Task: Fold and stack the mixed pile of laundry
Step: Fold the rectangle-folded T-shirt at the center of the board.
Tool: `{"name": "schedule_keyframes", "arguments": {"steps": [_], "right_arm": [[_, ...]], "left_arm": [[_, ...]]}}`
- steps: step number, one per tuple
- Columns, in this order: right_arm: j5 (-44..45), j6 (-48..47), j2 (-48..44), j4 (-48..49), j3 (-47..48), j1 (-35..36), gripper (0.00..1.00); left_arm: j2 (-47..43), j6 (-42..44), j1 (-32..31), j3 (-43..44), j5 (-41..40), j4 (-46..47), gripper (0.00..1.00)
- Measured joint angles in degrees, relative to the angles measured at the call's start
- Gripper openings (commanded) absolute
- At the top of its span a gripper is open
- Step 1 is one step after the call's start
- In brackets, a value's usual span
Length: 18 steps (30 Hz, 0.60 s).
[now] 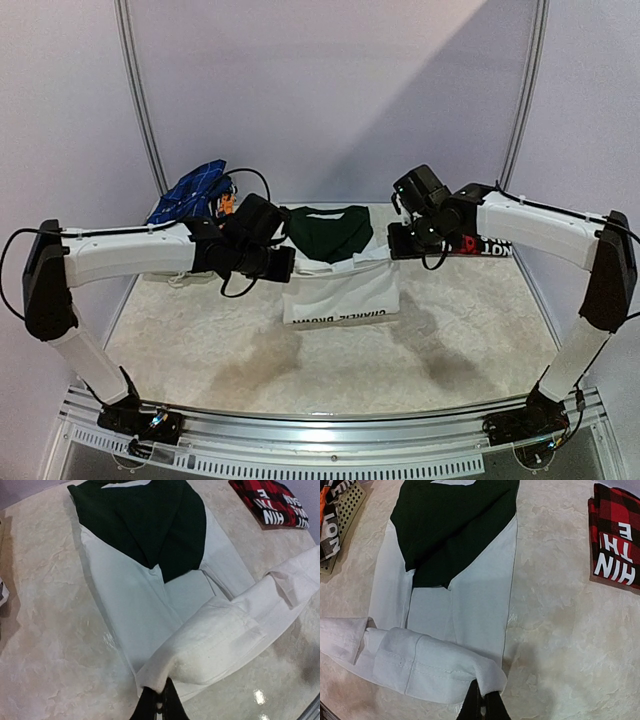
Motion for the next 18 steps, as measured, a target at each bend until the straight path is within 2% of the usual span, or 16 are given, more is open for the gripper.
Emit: {"name": "schedule_keyframes", "arguments": {"steps": [18], "right_arm": [[-3.61, -4.83, 13.07, 0.66, 10.49, -5.03, 0.00]], "left_arm": [[11.63, 5.55, 7.63, 7.98, 3.28, 2.27, 0.00]]}}
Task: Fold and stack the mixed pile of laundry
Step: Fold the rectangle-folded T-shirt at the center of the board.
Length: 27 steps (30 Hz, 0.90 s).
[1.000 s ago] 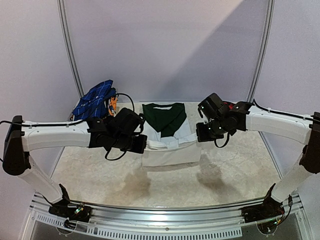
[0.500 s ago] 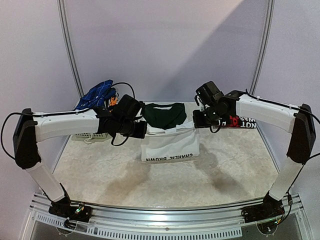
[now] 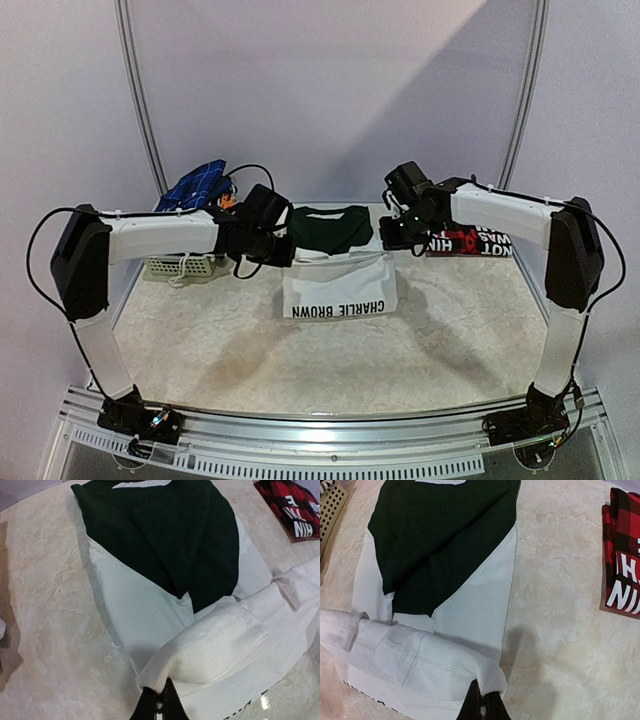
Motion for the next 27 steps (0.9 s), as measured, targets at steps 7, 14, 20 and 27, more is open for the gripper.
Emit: {"name": "schedule_keyframes", "arguments": {"steps": [7, 14, 20, 27], "right_arm": [[-2.03, -1.14, 4.66, 1.11, 2.95, -1.22, 0.00], [-3.87, -2.23, 9.29, 2.67, 5.79, -2.19, 0.00], [-4.90, -3.02, 12.55, 3.08, 8.07, -3.06, 0.00], [-5.42, -3.50, 16.22, 3.43, 9.97, -3.82, 0.05]], "left_arm": [[3.58, 0.72, 1.88, 1.84, 1.53, 1.49, 0.00], [6.73, 0.85, 3.06, 2.67, 1.70, 2.34, 0.00], [10.21, 0.90, 4.00, 4.59, 1.97, 3.06, 0.00], [12.61, 0.81, 4.83, 5.84, 1.97, 3.48, 0.02]]}}
